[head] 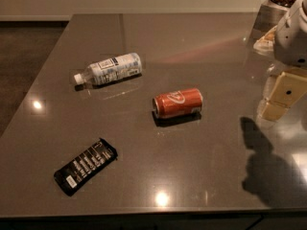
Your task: Place coke can upright
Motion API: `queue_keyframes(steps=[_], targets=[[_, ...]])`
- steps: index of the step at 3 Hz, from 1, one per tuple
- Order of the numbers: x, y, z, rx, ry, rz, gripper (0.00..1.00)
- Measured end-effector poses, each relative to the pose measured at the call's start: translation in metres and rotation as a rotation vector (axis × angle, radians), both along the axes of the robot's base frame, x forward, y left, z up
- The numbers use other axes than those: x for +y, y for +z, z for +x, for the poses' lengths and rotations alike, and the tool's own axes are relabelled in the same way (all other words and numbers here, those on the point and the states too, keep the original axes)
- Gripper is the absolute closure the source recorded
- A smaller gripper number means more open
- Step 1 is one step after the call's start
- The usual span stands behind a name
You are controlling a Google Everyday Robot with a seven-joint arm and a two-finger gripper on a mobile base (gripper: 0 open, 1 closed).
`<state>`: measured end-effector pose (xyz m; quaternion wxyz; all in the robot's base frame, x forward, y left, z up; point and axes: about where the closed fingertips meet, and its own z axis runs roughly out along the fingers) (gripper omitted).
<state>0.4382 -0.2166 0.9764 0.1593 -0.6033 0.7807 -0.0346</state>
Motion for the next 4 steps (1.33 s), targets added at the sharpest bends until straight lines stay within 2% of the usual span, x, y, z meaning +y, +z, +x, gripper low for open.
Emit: queue_keyframes(steps=[1, 2, 3, 4], targets=[[0.0, 0.0, 0.0, 0.0, 0.0, 0.0, 0.0], [0.007, -0.003, 0.01, 0.0, 0.029, -0.012, 0.0], [0.033, -0.019, 0.035, 0.024, 0.118, -0.039, 0.0], [0.049, -0.033, 0.048, 0.046, 0.17, -0.058, 0.0]])
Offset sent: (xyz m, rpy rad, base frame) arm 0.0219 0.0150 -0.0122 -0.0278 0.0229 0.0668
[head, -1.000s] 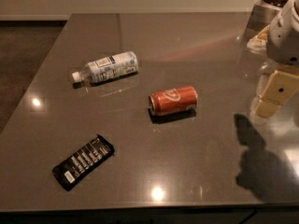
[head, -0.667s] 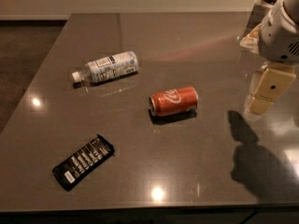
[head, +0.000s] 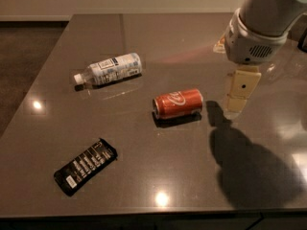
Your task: Place coke can upright
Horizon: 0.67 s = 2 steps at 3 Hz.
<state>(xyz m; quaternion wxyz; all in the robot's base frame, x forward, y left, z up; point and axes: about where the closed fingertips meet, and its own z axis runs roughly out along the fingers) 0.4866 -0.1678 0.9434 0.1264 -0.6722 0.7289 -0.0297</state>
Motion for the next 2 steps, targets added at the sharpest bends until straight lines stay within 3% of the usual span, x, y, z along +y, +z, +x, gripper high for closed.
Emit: queue_keyframes(steps=[2], targets=[[0.053, -0.028, 0.015, 0.036, 0.123, -0.048, 0.0]])
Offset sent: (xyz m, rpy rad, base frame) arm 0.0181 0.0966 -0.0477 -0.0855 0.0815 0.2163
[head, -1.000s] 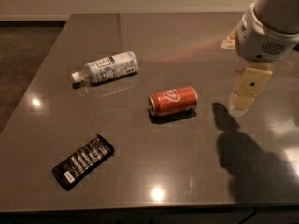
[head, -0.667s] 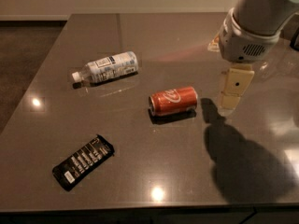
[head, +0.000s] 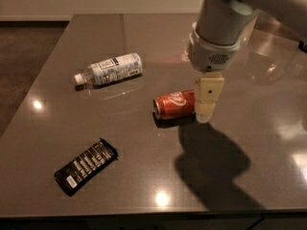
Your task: Place coke can upright
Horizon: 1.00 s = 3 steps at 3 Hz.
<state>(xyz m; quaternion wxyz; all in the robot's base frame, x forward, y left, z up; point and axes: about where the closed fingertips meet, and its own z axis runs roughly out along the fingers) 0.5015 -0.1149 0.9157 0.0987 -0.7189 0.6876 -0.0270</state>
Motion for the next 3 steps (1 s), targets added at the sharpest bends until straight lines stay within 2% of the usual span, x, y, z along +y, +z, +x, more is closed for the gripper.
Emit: queue_keyframes(steps=[1, 2, 3], targets=[[0.041, -0.019, -0.003, 0.031, 0.079, -0.014, 0.0], [0.062, -0.031, -0.006, 0.052, 0.115, -0.019, 0.0], [0.069, -0.047, -0.004, 0.069, 0.128, -0.032, 0.0]])
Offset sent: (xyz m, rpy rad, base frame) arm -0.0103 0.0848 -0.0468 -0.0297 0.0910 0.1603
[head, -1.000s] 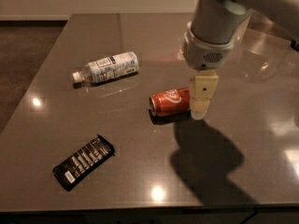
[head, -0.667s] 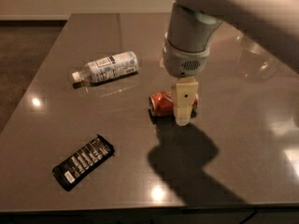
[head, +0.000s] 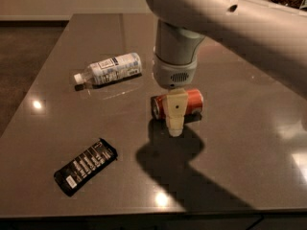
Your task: Place coke can upright
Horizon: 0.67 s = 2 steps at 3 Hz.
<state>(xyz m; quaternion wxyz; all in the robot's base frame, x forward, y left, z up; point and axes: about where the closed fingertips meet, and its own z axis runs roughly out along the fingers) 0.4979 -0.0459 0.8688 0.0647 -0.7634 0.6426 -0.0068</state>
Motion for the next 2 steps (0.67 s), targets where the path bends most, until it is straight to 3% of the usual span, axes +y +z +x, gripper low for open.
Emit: queue_keyframes(steps=[1, 2], targets=[[-0.0023, -0.0155, 0.0032, 0.022, -0.01, -0.015, 0.16], [-0.0055, -0.0232, 0.0041, 0.036, -0.031, -0.021, 0.39]])
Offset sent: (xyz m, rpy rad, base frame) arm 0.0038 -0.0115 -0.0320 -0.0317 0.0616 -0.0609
